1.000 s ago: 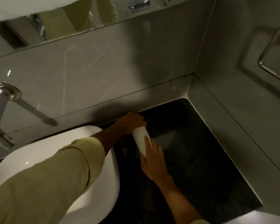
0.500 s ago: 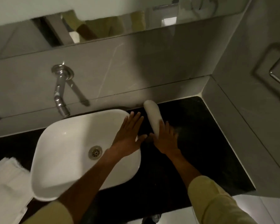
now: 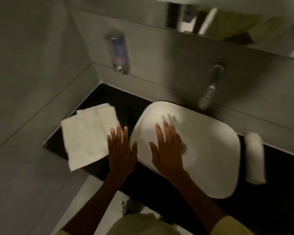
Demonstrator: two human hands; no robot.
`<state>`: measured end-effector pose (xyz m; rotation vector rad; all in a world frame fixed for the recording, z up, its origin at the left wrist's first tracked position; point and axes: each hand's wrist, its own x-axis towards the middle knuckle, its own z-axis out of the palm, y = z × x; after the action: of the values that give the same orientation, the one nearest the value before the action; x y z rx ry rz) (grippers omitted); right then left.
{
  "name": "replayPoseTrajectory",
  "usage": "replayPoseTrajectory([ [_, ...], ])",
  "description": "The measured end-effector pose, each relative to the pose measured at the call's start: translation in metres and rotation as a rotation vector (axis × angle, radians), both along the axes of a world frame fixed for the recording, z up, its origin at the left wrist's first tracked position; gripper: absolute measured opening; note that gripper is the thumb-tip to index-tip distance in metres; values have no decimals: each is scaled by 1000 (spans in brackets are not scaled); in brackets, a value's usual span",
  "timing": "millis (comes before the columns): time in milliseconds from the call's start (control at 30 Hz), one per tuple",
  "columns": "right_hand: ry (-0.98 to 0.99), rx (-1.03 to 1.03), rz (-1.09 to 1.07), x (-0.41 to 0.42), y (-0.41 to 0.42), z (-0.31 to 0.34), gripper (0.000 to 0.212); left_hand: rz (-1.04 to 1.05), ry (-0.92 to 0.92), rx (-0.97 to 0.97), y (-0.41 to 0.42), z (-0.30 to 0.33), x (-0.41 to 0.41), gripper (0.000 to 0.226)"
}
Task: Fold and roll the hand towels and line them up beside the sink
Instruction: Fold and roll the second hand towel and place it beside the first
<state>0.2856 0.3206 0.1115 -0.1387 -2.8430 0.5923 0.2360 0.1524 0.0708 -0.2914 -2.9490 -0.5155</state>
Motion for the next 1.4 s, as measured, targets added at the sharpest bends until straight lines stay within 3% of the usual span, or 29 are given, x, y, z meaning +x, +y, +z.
replayPoseTrajectory([
  [167, -28, -139, 180, -94, -112, -14, 56, 327, -164, 103, -106, -51, -47, 67],
  [367, -616, -163, 126, -199, -185, -82, 57, 577, -446, 406, -152, -85, -114, 86],
  [500, -719, -139, -11, -220, -192, -110, 55, 756, -650, 539, -167, -78, -152, 108],
  [567, -665, -239, -134, -224, -195, -114, 69, 741, -716, 596, -175, -78, -162, 99],
  [633, -672, -413, -242, -226, -195, -117, 88, 685, -725, 692, -181, -79, -167, 69],
  [733, -791, -571, -273, -233, -184, -119, 93, 687, -780, 1003, -184, -77, -170, 43],
  [833, -946, -741, -292, -242, -169, -105, 73, 651, -878, 1297, -185, -73, -172, 47],
  [900, -1036, -875, -314, -247, -159, -91, 67, 582, -911, 1322, -188, -65, -172, 59],
  [967, -1086, -998, -318, -246, -150, -76, 75, 519, -915, 1359, -191, -52, -171, 60],
  [1133, -866, -1244, -213, -214, -123, -4, 44, 400, -992, 1471, -179, 41, -162, 22],
  [1300, -541, -1521, -260, -107, -85, 73, 44, 121, -1119, 1374, -139, 136, -117, 43],
  [1400, -289, -1535, -373, -26, -58, 116, 45, -98, -1205, 1294, -94, 171, -80, 62],
])
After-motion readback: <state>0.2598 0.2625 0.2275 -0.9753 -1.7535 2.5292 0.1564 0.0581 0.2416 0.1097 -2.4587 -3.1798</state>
